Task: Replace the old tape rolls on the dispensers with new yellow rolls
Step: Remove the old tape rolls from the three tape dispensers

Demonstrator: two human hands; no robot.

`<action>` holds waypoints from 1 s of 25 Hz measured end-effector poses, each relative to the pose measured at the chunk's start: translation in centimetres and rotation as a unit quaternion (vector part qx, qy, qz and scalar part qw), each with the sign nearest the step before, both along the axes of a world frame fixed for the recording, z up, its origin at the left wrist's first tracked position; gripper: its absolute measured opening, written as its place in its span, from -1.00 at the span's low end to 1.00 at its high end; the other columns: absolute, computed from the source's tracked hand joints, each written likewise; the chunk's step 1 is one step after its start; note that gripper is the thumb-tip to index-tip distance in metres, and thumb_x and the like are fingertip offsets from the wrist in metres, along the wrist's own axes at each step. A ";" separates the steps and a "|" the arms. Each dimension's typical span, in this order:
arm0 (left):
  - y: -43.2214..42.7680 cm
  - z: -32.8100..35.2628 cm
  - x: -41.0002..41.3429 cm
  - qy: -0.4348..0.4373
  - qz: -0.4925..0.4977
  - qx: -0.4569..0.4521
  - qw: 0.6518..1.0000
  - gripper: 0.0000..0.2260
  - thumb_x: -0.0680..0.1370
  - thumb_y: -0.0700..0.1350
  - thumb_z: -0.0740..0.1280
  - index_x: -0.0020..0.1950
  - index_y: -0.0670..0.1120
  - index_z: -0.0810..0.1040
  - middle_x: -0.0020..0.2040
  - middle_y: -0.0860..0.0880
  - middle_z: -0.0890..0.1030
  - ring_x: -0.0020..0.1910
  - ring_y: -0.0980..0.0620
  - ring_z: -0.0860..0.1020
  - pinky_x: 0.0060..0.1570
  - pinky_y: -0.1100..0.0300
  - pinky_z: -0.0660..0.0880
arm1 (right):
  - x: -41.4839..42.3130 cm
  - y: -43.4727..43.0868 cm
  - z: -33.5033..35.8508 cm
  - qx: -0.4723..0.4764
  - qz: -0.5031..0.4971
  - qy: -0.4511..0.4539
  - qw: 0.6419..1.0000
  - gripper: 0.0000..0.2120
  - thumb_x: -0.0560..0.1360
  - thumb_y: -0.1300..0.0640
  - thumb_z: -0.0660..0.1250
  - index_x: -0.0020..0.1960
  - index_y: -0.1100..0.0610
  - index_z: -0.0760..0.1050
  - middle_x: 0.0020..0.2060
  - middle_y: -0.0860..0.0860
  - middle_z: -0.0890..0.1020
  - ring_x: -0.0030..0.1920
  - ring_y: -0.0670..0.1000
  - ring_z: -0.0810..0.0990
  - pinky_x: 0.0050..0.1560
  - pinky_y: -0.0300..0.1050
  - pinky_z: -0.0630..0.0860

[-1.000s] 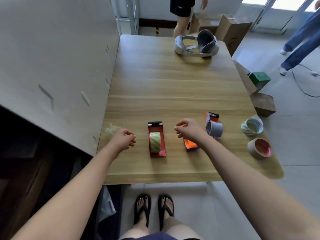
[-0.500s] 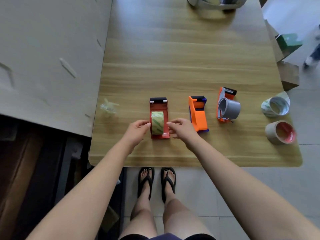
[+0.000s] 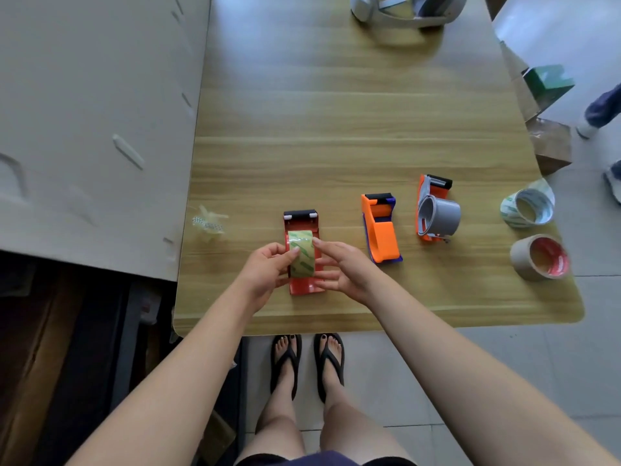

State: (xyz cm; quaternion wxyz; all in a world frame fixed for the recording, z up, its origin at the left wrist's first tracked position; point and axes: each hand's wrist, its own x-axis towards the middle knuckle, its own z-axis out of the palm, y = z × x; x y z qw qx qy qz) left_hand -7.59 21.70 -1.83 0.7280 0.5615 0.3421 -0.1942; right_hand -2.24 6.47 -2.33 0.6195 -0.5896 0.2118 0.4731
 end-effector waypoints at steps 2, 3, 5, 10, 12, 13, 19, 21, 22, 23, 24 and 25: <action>0.0 0.3 0.0 -0.004 0.011 -0.024 1.000 -0.84 0.54 -0.16 0.29 -0.25 -0.11 0.46 -0.20 -0.09 0.62 -0.20 -0.02 0.58 -0.10 0.12 0.48 | -0.1 0.1 0.4 0.001 0.000 0.006 1.000 -0.50 0.42 -0.07 0.41 0.26 0.14 0.44 0.17 0.23 0.52 0.11 0.24 0.58 0.18 0.17 0.52; 0.0 0.5 0.1 -0.007 0.020 -0.035 0.999 -0.83 0.54 -0.16 0.29 -0.25 -0.11 0.46 -0.20 -0.09 0.62 -0.21 -0.02 0.57 -0.09 0.12 0.48 | -0.1 0.2 0.5 0.001 0.002 0.008 1.000 -0.51 0.43 -0.07 0.40 0.27 0.14 0.44 0.16 0.22 0.53 0.12 0.23 0.58 0.20 0.18 0.49; -0.1 1.0 0.2 -0.014 0.035 -0.044 0.998 -0.82 0.53 -0.17 0.31 -0.27 -0.11 0.44 -0.23 -0.09 0.61 -0.23 -0.01 0.57 -0.10 0.13 0.48 | -0.2 0.2 0.8 0.011 0.004 0.013 1.000 -0.51 0.44 -0.07 0.39 0.28 0.14 0.44 0.11 0.20 0.56 0.12 0.23 0.58 0.26 0.21 0.45; -0.5 1.4 0.1 -0.016 0.021 -0.031 0.999 -0.82 0.52 -0.14 0.33 -0.27 -0.11 0.44 -0.21 -0.11 0.63 -0.18 -0.05 0.58 0.03 0.05 0.49 | -0.5 0.0 1.2 0.019 0.008 -0.011 1.000 -0.66 0.45 -0.02 0.38 0.17 0.11 0.51 -0.05 0.08 0.59 -0.03 0.10 0.60 0.07 0.01 0.54; -0.3 1.4 0.0 -0.014 0.031 -0.041 0.999 -0.80 0.55 -0.13 0.29 -0.27 -0.12 0.45 -0.19 -0.12 0.61 -0.16 -0.07 0.57 0.05 0.01 0.50 | -0.5 -0.3 1.2 0.010 -0.007 -0.023 1.000 -0.64 0.45 0.00 0.39 0.18 0.13 0.49 -0.04 0.09 0.58 -0.03 0.10 0.60 0.04 -0.01 0.55; -0.1 1.4 -0.1 -0.013 0.037 -0.044 0.998 -0.80 0.56 -0.14 0.28 -0.27 -0.12 0.44 -0.20 -0.12 0.60 -0.16 -0.07 0.56 0.03 0.01 0.50 | -0.4 -0.6 1.3 0.004 -0.016 -0.027 1.000 -0.62 0.45 0.00 0.40 0.20 0.14 0.47 -0.01 0.10 0.57 -0.01 0.11 0.60 0.03 0.00 0.56; 0.6 1.3 -0.3 -0.009 0.015 -0.006 1.000 -0.83 0.53 -0.19 0.31 -0.26 -0.12 0.46 -0.19 -0.10 0.60 -0.14 -0.06 0.55 -0.02 0.05 0.49 | 0.4 -3.0 2.2 -0.028 -0.018 -0.063 0.997 -0.49 0.39 -0.04 0.44 0.26 0.15 0.45 0.12 0.16 0.59 0.07 0.13 0.60 0.02 -0.03 0.52; 0.5 0.8 -0.4 0.003 -0.014 0.067 0.998 -0.87 0.52 -0.21 0.33 -0.23 -0.13 0.51 -0.17 -0.10 0.62 -0.10 -0.07 0.56 0.04 0.03 0.48 | 0.9 -3.5 3.0 -0.041 -0.020 -0.081 0.996 -0.49 0.39 -0.04 0.45 0.26 0.14 0.46 0.11 0.15 0.60 0.08 0.14 0.60 0.08 -0.01 0.52; 0.5 0.6 -0.6 0.011 -0.030 0.101 0.994 -0.89 0.52 -0.22 0.33 -0.21 -0.13 0.53 -0.15 -0.10 0.62 -0.08 -0.07 0.56 0.05 0.03 0.48 | 1.2 -3.8 3.6 -0.049 -0.019 -0.093 0.994 -0.49 0.39 -0.03 0.45 0.26 0.15 0.46 0.10 0.13 0.60 0.08 0.12 0.60 0.10 -0.01 0.52; 0.4 0.3 -0.8 0.019 -0.036 0.123 0.992 -0.90 0.52 -0.23 0.33 -0.20 -0.13 0.54 -0.14 -0.10 0.62 -0.06 -0.07 0.56 0.04 0.03 0.47 | 1.5 -4.1 4.1 -0.055 -0.018 -0.105 0.993 -0.48 0.39 -0.02 0.45 0.27 0.14 0.45 0.08 0.11 0.60 0.09 0.11 0.60 0.09 -0.03 0.52; 0.2 0.0 -1.0 0.025 -0.033 0.135 0.990 -0.91 0.52 -0.24 0.33 -0.19 -0.13 0.54 -0.13 -0.10 0.61 -0.05 -0.07 0.55 0.03 0.03 0.47 | 1.7 -4.4 4.7 -0.060 -0.019 -0.119 0.991 -0.47 0.38 -0.01 0.46 0.28 0.14 0.45 0.09 0.10 0.60 0.10 0.09 0.59 0.04 -0.05 0.52; 0.1 -0.2 -1.0 0.028 -0.025 0.143 0.989 -0.91 0.52 -0.24 0.33 -0.19 -0.13 0.53 -0.12 -0.11 0.60 -0.05 -0.08 0.54 0.02 0.03 0.46 | 1.9 -4.7 5.3 -0.070 -0.021 -0.136 0.988 -0.45 0.37 -0.01 0.47 0.29 0.13 0.44 0.12 0.11 0.59 0.11 0.09 0.57 -0.02 -0.08 0.52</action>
